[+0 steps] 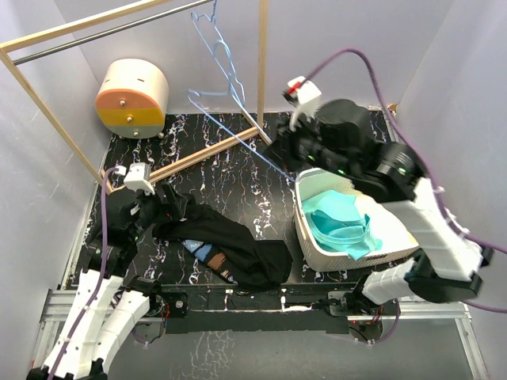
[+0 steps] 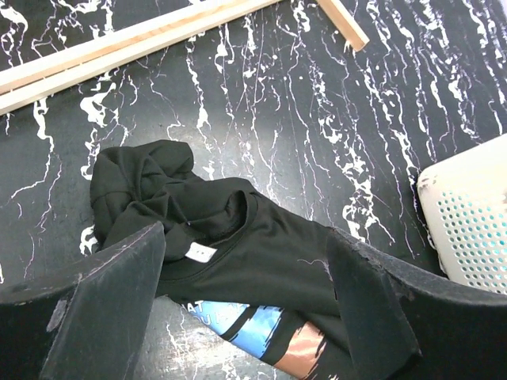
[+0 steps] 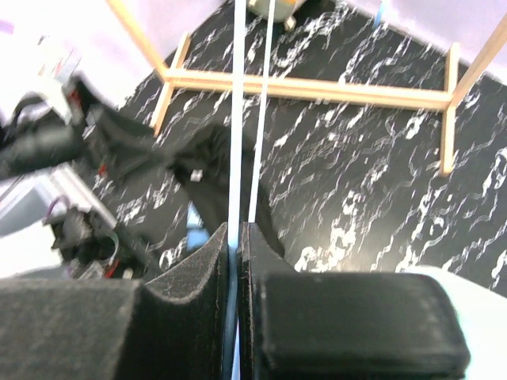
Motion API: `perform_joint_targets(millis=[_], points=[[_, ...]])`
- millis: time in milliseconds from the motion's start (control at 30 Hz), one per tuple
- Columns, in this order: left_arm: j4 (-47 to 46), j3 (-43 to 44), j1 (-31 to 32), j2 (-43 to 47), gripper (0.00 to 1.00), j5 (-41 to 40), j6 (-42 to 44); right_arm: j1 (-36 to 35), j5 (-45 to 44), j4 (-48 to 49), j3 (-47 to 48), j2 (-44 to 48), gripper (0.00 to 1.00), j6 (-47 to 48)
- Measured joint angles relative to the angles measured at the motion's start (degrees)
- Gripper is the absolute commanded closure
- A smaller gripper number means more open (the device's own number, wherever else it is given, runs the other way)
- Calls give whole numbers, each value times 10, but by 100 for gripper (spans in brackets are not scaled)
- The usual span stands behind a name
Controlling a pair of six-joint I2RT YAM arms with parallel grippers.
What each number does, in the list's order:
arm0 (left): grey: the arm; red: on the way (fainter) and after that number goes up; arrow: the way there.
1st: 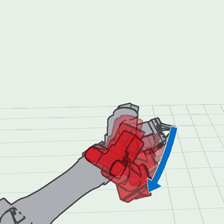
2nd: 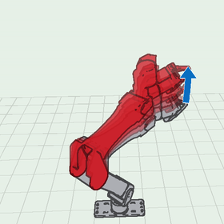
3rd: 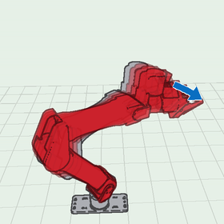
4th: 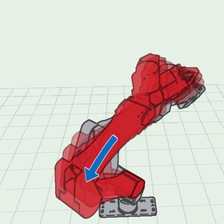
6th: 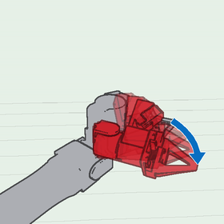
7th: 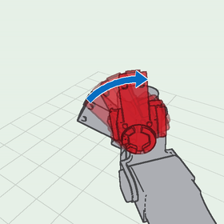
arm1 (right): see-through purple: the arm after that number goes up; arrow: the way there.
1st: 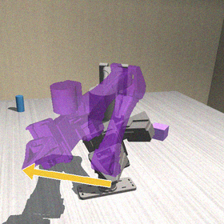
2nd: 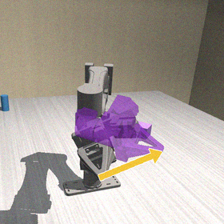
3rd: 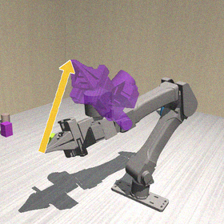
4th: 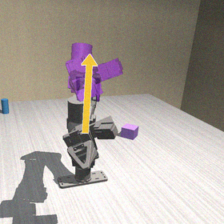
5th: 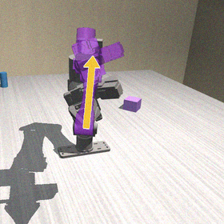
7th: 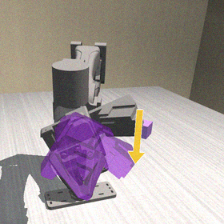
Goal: Remove the t-shirt from the hanger
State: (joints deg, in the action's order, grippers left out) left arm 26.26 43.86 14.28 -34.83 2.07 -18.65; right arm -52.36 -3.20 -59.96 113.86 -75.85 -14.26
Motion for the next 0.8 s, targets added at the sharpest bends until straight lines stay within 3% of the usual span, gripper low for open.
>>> perform_joint_targets(millis=[267,800], points=[[-2,-19,0,88,18,-12,-4,0,-76,123,142,-195,92,54],[-1,-19,0,90,19,-15,-7,58,-82,264,244,-352,92,71]])
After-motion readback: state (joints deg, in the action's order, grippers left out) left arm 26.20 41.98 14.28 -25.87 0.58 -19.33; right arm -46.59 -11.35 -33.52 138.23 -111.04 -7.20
